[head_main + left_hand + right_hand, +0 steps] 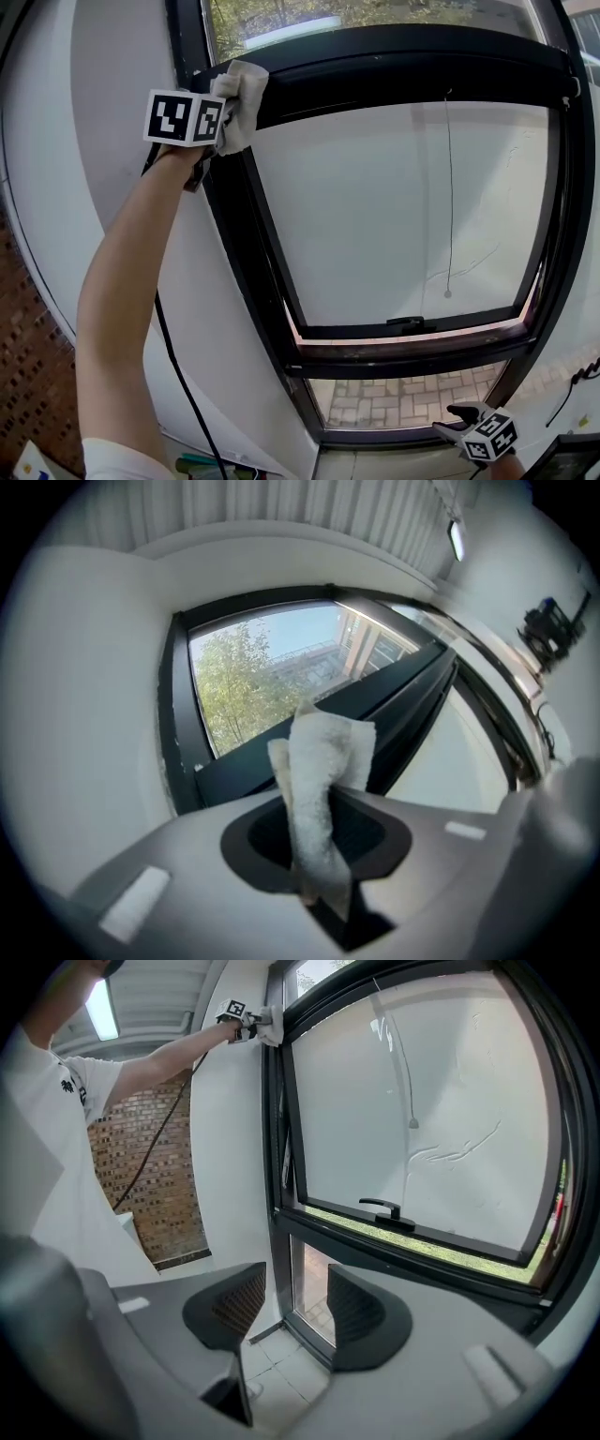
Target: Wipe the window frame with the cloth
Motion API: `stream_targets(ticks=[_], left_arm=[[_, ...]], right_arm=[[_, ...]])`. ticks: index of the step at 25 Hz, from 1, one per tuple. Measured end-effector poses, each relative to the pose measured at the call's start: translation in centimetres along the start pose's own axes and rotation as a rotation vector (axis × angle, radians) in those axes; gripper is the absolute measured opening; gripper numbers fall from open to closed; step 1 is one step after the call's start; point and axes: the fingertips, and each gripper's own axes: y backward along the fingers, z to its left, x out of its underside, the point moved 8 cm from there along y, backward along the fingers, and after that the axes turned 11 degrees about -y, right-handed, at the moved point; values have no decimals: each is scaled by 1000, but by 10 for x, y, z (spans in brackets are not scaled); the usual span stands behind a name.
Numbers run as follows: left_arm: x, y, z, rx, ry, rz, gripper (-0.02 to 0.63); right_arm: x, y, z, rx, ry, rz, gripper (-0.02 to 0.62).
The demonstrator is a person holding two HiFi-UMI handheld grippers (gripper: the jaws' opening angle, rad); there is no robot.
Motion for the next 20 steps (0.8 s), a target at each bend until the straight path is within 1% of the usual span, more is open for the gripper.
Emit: stream_targets(ticks=[2,7,9,11,14,16,20], left_arm=[[-4,6,-2,-31,-143,24,94],[-16,23,-9,-191,-614,74,94],[-11,24,-15,-232,-748,116,94],[-2,22,-22,-254,-834,170,94],[19,13,-37,-251,-922,240,94],[35,8,-47,-226,-946,265,94],[59,1,-64,-188,-947,275,92]], right_arm=[[0,-5,7,-4,0,1,204],[-1,-14,21,-11,8,-1,204],[-3,-19,25,-20,16,1,204],[-4,-22,28,-30,24,5,204],[-4,-24,31,-39,29,12,204],[-5,-25,33,-43,32,15,204],[-7,-25,33,-40,35,26,204]])
